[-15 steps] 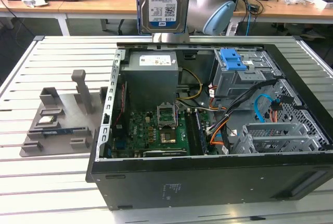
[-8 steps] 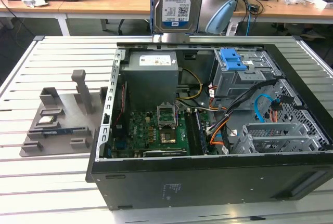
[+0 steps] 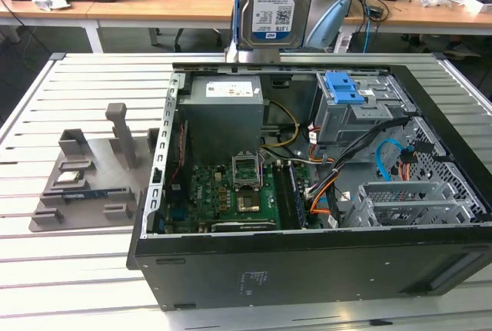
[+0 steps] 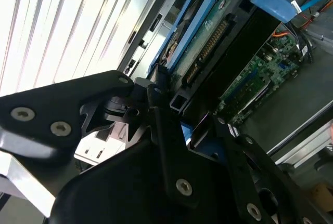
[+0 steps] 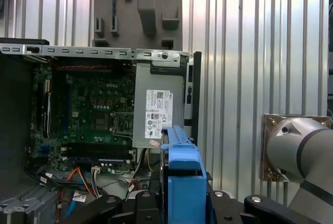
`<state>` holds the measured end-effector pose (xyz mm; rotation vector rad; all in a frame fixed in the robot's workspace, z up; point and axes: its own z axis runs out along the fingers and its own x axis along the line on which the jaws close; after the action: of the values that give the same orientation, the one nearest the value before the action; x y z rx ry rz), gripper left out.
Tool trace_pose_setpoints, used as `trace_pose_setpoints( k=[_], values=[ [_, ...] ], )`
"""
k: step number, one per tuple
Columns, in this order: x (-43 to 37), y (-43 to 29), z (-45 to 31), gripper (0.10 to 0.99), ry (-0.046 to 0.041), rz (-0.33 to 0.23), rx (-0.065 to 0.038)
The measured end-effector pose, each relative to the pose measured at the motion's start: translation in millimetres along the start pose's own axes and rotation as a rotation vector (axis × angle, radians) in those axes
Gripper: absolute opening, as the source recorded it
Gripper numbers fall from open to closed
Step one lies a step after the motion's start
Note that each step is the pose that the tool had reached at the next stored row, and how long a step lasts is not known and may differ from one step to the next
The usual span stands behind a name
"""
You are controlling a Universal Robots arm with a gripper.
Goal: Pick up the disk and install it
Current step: 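Pick up the disk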
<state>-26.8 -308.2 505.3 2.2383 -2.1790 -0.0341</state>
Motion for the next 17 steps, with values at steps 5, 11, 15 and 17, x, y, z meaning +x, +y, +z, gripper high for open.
trace_pose_setpoints(
  k=[5,11,15,17],
  values=[
    [0.2,-9.7,-0.2,0.365,-0.0001,0.0,0.0],
    [6.9,-15.8,-0.3,0.365,0.0,0.0,0.0],
    [21.2,-15.5,-0.3,0.365,-0.0003,0.0,0.0],
    [27.4,-15.4,-0.4,0.365,-0.0001,0.0,0.0]
  ],
)
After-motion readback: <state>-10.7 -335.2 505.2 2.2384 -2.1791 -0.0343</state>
